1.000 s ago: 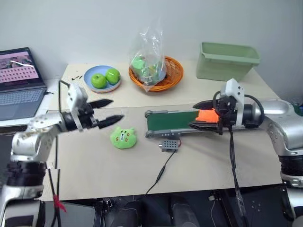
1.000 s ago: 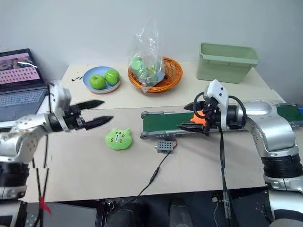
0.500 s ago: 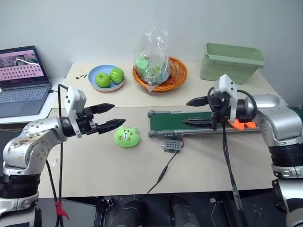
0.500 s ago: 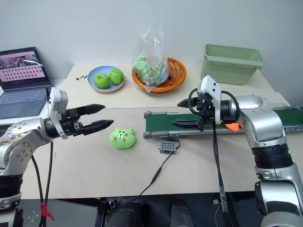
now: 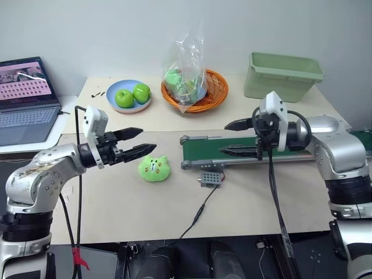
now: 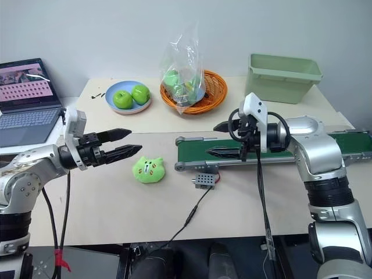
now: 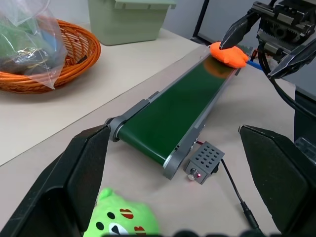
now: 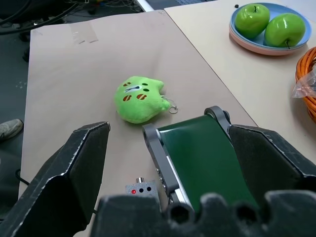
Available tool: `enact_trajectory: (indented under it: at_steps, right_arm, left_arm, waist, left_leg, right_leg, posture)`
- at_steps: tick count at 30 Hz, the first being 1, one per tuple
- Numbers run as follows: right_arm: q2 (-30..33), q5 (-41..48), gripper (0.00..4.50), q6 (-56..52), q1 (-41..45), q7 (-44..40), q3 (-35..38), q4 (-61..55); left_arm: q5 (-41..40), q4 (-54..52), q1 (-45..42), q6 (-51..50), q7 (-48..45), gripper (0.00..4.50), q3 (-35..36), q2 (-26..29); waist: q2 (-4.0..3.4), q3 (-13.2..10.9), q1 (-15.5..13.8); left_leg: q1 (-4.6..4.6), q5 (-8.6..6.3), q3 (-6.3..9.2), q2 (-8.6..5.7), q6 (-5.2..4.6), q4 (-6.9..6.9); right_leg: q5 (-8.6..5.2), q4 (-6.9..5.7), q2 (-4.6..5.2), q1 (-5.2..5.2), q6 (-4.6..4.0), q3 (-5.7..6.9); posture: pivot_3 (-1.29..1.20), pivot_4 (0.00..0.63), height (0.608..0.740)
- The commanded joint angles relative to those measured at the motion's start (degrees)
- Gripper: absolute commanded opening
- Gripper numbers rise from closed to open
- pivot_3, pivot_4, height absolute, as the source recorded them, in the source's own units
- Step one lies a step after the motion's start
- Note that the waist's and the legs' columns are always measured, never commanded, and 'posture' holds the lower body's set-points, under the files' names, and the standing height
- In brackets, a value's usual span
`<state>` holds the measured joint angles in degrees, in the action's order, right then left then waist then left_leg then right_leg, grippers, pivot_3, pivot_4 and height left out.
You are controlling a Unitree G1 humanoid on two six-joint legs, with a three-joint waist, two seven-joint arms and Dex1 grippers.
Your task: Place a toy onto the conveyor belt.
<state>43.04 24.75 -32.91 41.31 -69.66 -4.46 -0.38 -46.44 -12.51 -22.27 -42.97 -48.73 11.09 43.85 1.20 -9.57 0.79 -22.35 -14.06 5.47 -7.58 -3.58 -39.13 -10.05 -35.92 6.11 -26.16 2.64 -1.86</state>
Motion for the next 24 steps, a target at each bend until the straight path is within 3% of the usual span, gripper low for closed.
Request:
enact_trajectory:
  at_steps: [1, 24]
  right_arm:
    - [0.07, 0.21, 4.5, 1.03, 0.66, 0.21, 1.27, -0.7]
    - [0.06, 0.49, 4.5, 1.31, -0.12, 0.52, 1.32, -0.82]
  left_arm:
    - [-1.29, -2.05, -1.68, -0.62, 0.45, 4.45, 1.56, -0.07]
    - [0.81, -1.42, -3.5, -0.49, 0.37, 4.45, -0.88, -1.49]
  waist:
    - [0.0, 0.0, -0.03]
    - [0.0, 0.0, -0.03]
  left_leg:
    - [0.0, 0.0, 0.0, 0.0, 0.0, 0.0]
    - [0.0, 0.0, 0.0, 0.0, 0.01, 0.05]
  right_leg:
    - [0.0, 0.0, 0.0, 0.0, 0.0, 0.0]
    - [0.0, 0.04, 0.0, 0.0, 0.0, 0.0]
  posture:
    - [0.0, 0.15, 0.732]
    - [0.0, 0.15, 0.732]
